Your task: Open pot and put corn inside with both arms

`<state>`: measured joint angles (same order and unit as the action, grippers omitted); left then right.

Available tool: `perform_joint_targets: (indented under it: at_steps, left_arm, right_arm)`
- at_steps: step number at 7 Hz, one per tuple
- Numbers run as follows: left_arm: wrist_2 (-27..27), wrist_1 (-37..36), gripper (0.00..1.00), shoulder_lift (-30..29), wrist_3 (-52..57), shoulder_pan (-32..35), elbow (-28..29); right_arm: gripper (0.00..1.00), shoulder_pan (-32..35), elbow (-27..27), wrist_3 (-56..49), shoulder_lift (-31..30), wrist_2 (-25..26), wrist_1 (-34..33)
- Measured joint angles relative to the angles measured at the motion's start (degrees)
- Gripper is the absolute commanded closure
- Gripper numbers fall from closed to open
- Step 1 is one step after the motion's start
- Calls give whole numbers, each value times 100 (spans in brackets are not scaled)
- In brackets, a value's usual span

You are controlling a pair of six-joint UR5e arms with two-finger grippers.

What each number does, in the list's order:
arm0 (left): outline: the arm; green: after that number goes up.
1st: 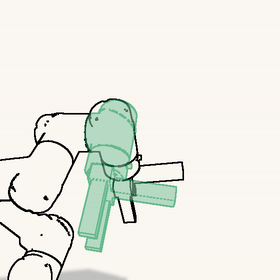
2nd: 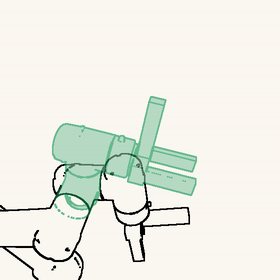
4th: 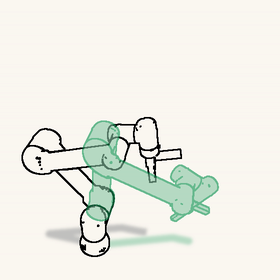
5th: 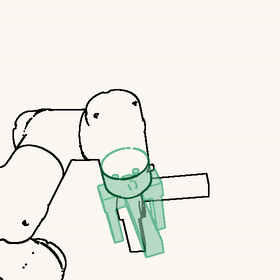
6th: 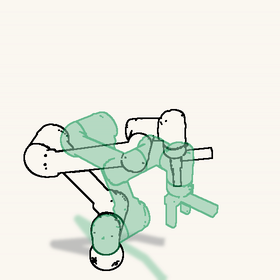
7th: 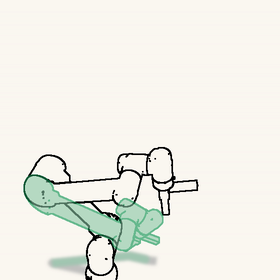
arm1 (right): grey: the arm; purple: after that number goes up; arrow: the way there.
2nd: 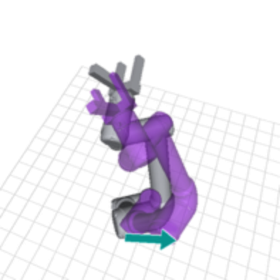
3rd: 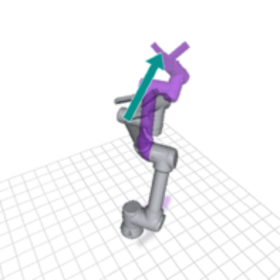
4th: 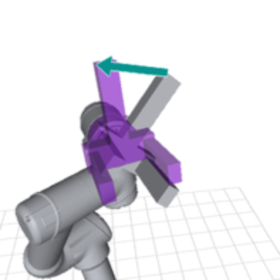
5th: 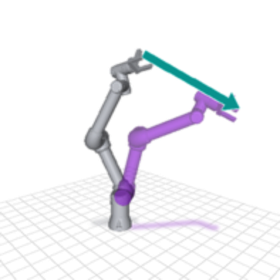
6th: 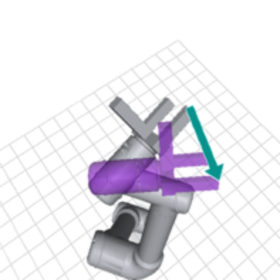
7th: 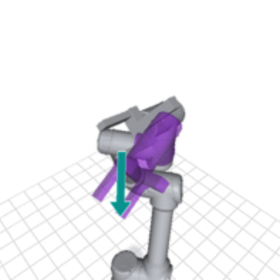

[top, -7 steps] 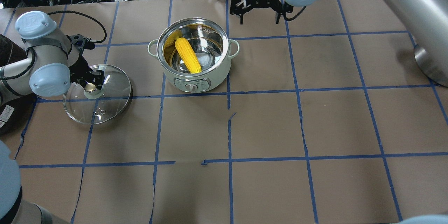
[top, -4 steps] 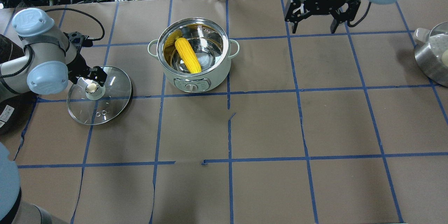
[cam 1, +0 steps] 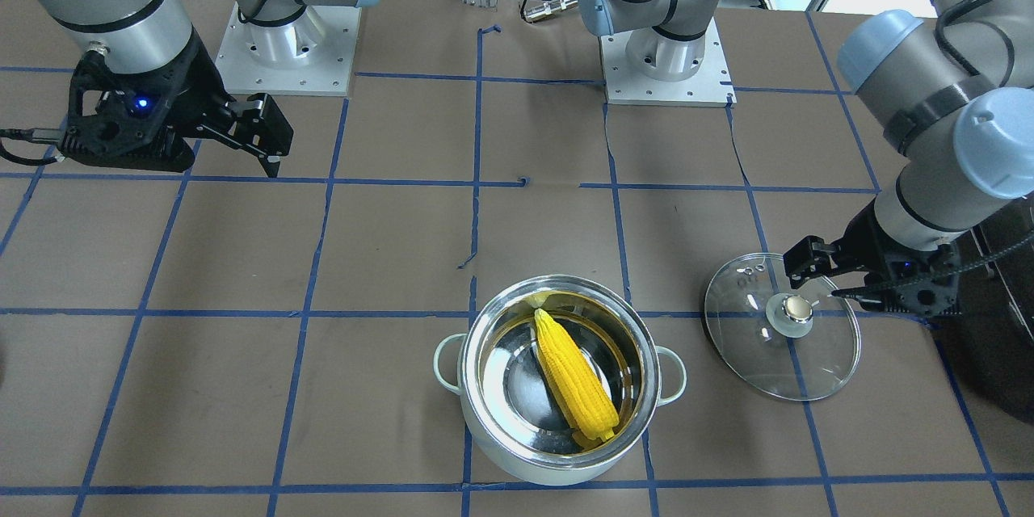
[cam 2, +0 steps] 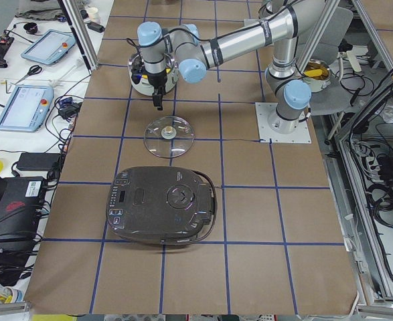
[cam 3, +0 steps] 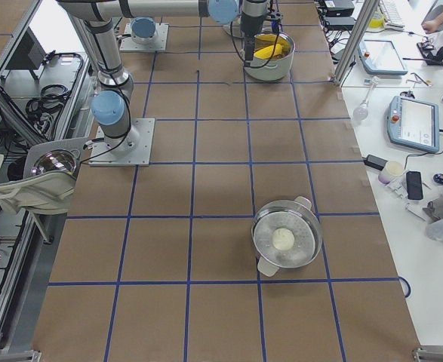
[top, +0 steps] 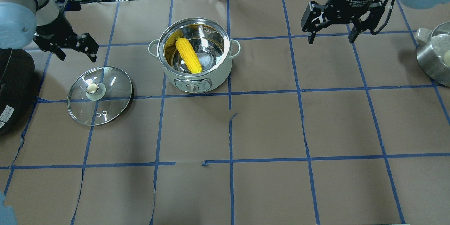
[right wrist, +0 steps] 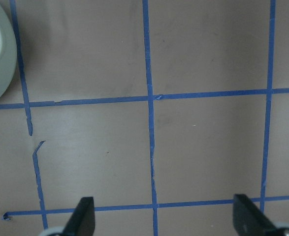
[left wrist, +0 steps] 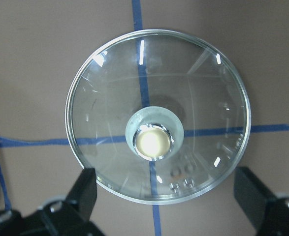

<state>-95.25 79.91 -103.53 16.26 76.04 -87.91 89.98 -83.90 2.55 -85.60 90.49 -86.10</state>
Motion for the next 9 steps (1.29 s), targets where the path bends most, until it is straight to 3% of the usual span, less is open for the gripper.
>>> perform_joint_targets:
  at_steps: [1,3,6,9]
  left_arm:
    - [7,603,0,103,-510,371,499]
    - [98,1046,0,366,-1014,1000,892]
    - [250,1041,0,701,-1230,1584,750]
    - [400,912,0,859,-1267,1590,620]
  right_arm:
    - [0,-4,-2,2,-119,-6,92]
    - [0,-6,25,3,-229,17,97]
    - [0,-7,44,0,-249,53,85]
    - [0,-6,45,0,-244,56,85]
